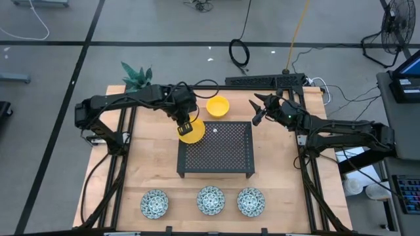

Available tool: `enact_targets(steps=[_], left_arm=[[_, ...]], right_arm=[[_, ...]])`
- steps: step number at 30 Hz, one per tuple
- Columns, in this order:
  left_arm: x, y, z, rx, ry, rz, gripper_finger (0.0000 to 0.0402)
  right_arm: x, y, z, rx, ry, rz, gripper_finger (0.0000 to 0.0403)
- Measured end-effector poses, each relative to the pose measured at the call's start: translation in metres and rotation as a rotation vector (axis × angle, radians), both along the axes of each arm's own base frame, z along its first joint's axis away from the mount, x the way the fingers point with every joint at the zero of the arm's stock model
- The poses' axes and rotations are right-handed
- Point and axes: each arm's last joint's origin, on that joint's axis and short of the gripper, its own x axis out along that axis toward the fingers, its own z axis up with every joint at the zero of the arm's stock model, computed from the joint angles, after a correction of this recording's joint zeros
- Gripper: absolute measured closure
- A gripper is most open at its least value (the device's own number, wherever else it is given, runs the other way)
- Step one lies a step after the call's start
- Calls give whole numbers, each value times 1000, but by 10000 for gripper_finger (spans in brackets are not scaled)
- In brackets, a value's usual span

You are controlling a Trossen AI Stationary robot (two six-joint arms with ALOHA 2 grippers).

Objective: Pick & Place Mini bowls
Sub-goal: Put the right yellow bowl on the shelf, then stack the left yellow bowl on top of the yellow bowl on the shelf

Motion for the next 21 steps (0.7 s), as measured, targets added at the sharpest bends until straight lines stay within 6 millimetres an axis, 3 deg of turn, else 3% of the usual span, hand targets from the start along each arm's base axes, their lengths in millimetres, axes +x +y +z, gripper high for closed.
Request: enact_targets(steps=[12,21], left_arm=[[0,-1,2,-17,-21,-32,370],[2,2,6,70,-27,-24,237]], right_arm=[[0,0,0,0,1,0,247],[0,0,-1,3,9,0,247]])
